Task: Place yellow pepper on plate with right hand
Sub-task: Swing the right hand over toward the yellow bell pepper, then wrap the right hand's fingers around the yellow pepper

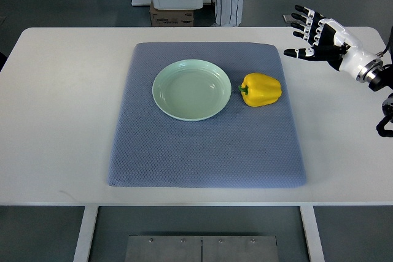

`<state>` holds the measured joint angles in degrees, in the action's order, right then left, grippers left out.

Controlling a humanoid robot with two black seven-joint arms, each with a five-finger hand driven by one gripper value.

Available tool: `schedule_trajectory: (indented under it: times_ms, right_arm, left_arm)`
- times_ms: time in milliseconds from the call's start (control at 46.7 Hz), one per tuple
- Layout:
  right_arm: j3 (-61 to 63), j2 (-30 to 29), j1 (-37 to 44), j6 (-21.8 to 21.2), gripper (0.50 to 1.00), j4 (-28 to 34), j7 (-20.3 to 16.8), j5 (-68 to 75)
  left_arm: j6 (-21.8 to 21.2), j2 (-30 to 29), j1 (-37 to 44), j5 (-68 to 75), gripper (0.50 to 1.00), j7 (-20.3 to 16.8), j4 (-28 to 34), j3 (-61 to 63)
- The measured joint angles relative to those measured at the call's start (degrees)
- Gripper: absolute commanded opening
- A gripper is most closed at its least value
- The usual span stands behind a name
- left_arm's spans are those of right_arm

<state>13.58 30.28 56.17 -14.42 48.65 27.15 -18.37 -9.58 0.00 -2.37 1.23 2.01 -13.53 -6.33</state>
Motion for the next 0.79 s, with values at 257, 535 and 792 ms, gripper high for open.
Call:
schedule_trajectory:
  times_ms: [257,535,792]
  right_arm:
    - [-2.9,2.5,1.1,0.8,1.000,6.1,-0.4,-11.0]
    - [-13.4,2.0,8.0,4.5,1.000,6.1,-1.5,-13.7]
    - [-19.1,0.1,11.7,8.5,0.993,5.9,-1.5,-14.2]
  left_arm:
    - [0.0,0.0,0.0,0.0,1.000,0.0,0.0,0.0]
    - [0.0,0.0,0.0,0.0,1.000,0.0,0.0,0.0]
    - [0.0,0.0,0.0,0.0,1.000,0.0,0.0,0.0]
